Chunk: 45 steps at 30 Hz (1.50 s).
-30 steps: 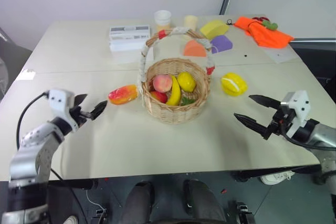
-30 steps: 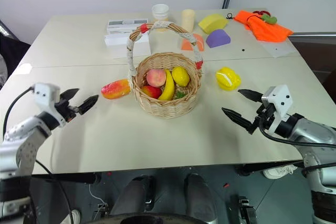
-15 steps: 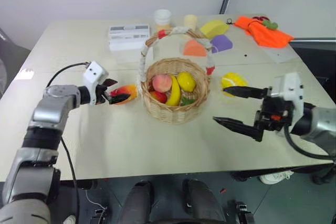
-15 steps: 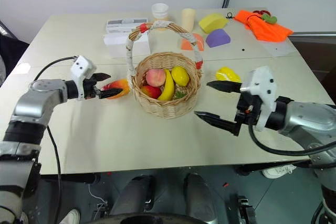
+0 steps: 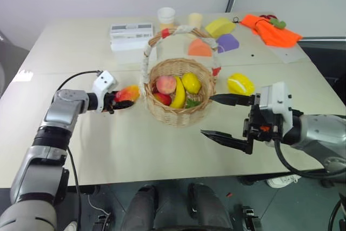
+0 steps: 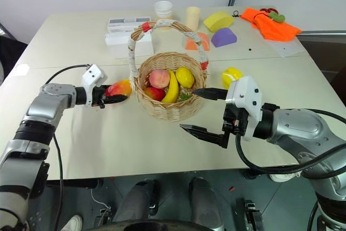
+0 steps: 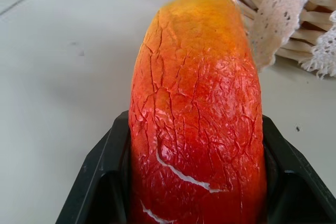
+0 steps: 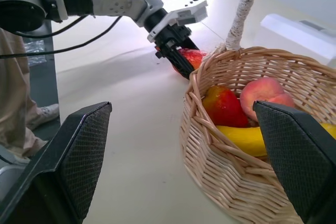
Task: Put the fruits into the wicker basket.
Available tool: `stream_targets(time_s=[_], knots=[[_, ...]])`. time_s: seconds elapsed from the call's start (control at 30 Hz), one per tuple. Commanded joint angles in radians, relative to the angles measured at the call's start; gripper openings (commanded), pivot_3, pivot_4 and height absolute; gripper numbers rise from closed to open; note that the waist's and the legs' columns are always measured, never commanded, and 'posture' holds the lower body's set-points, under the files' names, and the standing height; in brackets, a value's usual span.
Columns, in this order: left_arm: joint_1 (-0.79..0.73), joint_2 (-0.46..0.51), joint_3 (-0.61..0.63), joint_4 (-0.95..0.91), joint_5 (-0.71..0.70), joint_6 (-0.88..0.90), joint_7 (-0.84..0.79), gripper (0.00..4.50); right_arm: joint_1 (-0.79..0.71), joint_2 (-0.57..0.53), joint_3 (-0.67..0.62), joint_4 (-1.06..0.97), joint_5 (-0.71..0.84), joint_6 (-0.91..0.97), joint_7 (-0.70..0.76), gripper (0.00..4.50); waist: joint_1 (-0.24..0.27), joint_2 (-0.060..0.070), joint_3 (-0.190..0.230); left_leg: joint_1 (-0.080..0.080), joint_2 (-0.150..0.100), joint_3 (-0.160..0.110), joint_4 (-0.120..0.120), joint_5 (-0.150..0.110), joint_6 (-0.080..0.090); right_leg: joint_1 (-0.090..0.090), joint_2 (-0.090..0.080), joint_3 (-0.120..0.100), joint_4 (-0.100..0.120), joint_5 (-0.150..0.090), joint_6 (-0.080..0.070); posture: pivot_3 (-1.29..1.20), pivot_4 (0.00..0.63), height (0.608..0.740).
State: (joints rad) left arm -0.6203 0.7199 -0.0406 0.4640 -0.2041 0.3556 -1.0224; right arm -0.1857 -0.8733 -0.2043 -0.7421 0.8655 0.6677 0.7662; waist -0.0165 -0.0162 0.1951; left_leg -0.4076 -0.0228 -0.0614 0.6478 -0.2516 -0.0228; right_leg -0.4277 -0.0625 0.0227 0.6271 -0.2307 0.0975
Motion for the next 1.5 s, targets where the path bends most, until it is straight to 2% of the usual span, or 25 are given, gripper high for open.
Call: stream_targets(time_s=[0.03,0.1,0.2,0.27,0.33,0.47,0.57,0.63,0.7,0.73,0.77,0.8,0.83,0.93,1.03,1.2,1.37,1.5], knots=[[0.147,0.083,0.169,-0.254,-0.153,0.085,-0.061,2.07,0.001,-0.011,-0.037,0.0,-0.022,-0.035,0.011,4.5,-0.004,0.0,0.0,0.0,0.001,0.0,-0.001,0.0,0.0,-0.001,0.0,0.001,0.0,0.0,0.0,0.0,0.15,0.74],[0.245,0.113,0.266,-0.491,-0.317,0.234,-0.085,2.07,0.015,-0.021,-0.059,0.03,-0.045,-0.048,0.025,4.5,-0.001,-0.001,0.0,0.0,0.002,0.0,-0.001,0.0,0.0,-0.002,-0.001,0.001,0.001,0.0,0.0,0.0,0.15,0.74],[0.278,0.132,0.303,-0.78,-0.49,0.419,-0.028,2.07,0.012,-0.03,-0.074,0.087,-0.074,-0.074,0.053,4.5,0.025,-0.002,0.001,-0.001,0.002,-0.001,0.0,0.0,-0.001,0.0,-0.004,-0.001,0.001,0.0,-0.001,0.0,0.15,0.74],[0.21,0.085,0.249,-0.877,-0.512,0.479,0.073,2.07,-0.004,-0.029,-0.073,0.12,-0.089,-0.088,0.068,4.5,0.036,-0.001,0.001,-0.001,0.002,0.001,0.001,0.001,-0.002,0.003,-0.004,-0.002,-0.001,-0.003,-0.005,0.0,0.15,0.74],[0.099,0.007,0.144,-0.921,-0.463,0.502,0.184,2.07,-0.024,-0.032,-0.066,0.152,-0.108,-0.103,0.082,4.5,0.049,-0.001,0.001,0.0,0.002,0.003,0.004,0.002,-0.002,0.008,-0.005,-0.005,-0.001,-0.003,-0.005,0.0,0.15,0.74],[-0.036,-0.084,-0.049,-0.875,-0.314,0.475,0.285,2.07,-0.046,-0.028,-0.061,0.176,-0.132,-0.112,0.089,4.5,0.043,-0.001,0.001,0.002,0.002,0.007,0.008,0.002,-0.002,0.013,-0.003,-0.004,-0.003,-0.002,-0.005,0.0,0.15,0.74],[-0.102,-0.146,-0.143,-0.79,-0.24,0.419,0.291,2.07,-0.035,-0.024,-0.068,0.18,-0.146,-0.112,0.082,4.5,0.033,-0.002,0.001,0.001,0.001,0.008,0.006,0.002,-0.002,0.011,-0.001,-0.005,-0.005,-0.001,-0.003,0.0,0.15,0.74],[-0.146,-0.195,-0.164,-0.709,-0.205,0.398,0.313,2.07,-0.021,-0.017,-0.073,0.178,-0.146,-0.094,0.062,4.5,0.03,-0.002,0.001,0.0,0.001,0.008,0.004,0.002,-0.002,0.01,-0.001,-0.005,-0.005,0.0,0.0,0.0,0.15,0.74],[-0.172,-0.226,-0.171,-0.659,-0.179,0.369,0.32,3.08,-0.005,-0.013,-0.075,0.181,-0.149,-0.074,0.039,4.5,0.027,-0.002,0.001,0.0,0.001,0.008,0.002,0.002,-0.002,0.009,0.0,-0.006,-0.004,0.0,0.0,0.0,0.15,0.74],[-0.178,-0.239,-0.174,-0.646,-0.168,0.356,0.322,3.4,0.007,-0.012,-0.072,0.194,-0.166,-0.065,0.02,4.5,0.025,-0.002,0.001,0.0,0.001,0.008,0.002,0.002,-0.002,0.008,0.0,-0.006,-0.002,0.0,0.0,0.0,0.15,0.74],[-0.18,-0.245,-0.177,-0.639,-0.158,0.345,0.32,3.98,0.017,-0.008,-0.069,0.211,-0.191,-0.069,0.0,4.5,0.024,-0.002,0.001,0.0,0.002,0.008,0.002,0.002,-0.002,0.006,0.0,-0.005,0.0,0.0,0.0,0.0,0.15,0.74],[-0.179,-0.249,-0.181,-0.633,-0.145,0.328,0.317,4.36,0.023,0.001,-0.067,0.234,-0.217,-0.076,-0.022,4.5,0.024,-0.002,0.001,0.0,0.002,0.008,0.002,0.002,-0.002,0.005,0.0,-0.005,0.001,0.0,0.0,0.0,0.15,0.74],[-0.164,-0.248,-0.176,-0.635,-0.139,0.302,0.307,4.46,0.017,0.026,-0.065,0.281,-0.256,-0.096,-0.063,4.5,0.023,-0.002,0.001,0.0,0.002,0.008,0.002,0.002,-0.002,0.005,0.0,-0.005,0.002,0.0,0.0,0.0,0.15,0.74],[-0.106,-0.249,-0.13,-0.665,-0.183,0.254,0.257,4.46,-0.025,0.091,-0.052,0.415,-0.357,-0.138,-0.169,4.5,0.021,-0.001,0.0,0.001,0.002,0.009,0.002,0.002,-0.002,0.005,0.001,-0.004,0.002,0.0,0.0,0.0,0.15,0.74],[-0.013,-0.23,-0.055,-0.728,-0.293,0.258,0.177,4.46,-0.087,0.159,-0.032,0.57,-0.427,-0.187,-0.229,4.5,0.014,-0.001,0.0,0.001,0.002,0.011,0.003,0.002,-0.002,0.004,0.001,-0.003,0.003,0.0,-0.001,0.0,0.15,0.74],[0.099,-0.159,-0.012,-0.802,-0.336,0.282,0.134,4.46,-0.16,0.193,0.048,0.74,-0.551,-0.309,-0.215,4.5,0.003,-0.001,0.0,0.001,0.002,0.011,0.002,0.002,-0.002,0.004,0.0,-0.003,0.003,0.0,0.0,0.0,0.15,0.74],[0.145,-0.146,0.049,-0.861,-0.416,0.342,0.161,4.46,-0.231,0.206,0.1,0.907,-0.638,-0.416,-0.204,4.5,0.005,-0.001,0.001,0.001,0.002,0.011,0.003,0.002,-0.002,0.004,0.0,-0.002,0.004,0.0,0.0,0.0,0.15,0.74],[0.174,-0.144,0.054,-0.894,-0.426,0.357,0.19,4.46,-0.285,0.23,0.116,1.039,-0.671,-0.474,-0.187,4.5,0.003,-0.001,0.001,0.001,0.002,0.011,0.003,0.002,-0.002,0.004,0.0,-0.002,0.004,0.0,0.0,0.0,0.15,0.74]])
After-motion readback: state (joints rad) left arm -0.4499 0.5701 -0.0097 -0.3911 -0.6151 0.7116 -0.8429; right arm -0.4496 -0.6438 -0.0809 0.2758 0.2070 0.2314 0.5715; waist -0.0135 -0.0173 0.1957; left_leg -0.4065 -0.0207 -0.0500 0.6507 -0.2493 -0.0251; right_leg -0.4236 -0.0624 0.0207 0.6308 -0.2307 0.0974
